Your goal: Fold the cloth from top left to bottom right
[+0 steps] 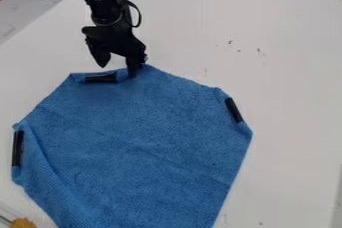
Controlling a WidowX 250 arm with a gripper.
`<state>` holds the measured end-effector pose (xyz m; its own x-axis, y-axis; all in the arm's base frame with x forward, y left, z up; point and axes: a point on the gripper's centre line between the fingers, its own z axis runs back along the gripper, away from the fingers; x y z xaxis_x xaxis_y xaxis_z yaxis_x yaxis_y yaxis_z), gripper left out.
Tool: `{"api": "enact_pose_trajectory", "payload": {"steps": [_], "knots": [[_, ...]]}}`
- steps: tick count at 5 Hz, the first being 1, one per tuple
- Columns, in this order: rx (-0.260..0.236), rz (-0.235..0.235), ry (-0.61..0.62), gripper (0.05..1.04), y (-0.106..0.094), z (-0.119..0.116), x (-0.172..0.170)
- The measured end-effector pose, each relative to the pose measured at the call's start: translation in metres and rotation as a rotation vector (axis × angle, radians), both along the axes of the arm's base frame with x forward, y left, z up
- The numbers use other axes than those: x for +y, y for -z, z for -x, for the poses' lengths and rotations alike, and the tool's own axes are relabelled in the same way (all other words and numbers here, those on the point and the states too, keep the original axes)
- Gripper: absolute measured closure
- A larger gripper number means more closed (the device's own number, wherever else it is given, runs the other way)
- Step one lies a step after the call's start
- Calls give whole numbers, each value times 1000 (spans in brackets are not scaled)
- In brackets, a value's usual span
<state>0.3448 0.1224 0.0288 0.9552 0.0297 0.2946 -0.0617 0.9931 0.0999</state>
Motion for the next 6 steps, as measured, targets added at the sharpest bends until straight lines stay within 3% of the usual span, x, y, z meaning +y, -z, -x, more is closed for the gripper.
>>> {"api": "enact_pose_trajectory", "payload": {"steps": [1, 2, 3, 4, 6], "knots": [[18, 11, 11, 423, 10, -2, 1], [17, 12, 26, 730, 7, -5, 1], [31, 17, 26, 943, 13, -3, 1], [31, 22, 33, 1027, 12, -3, 0], [50, 6, 40, 1009, 9, -4, 2]]}}
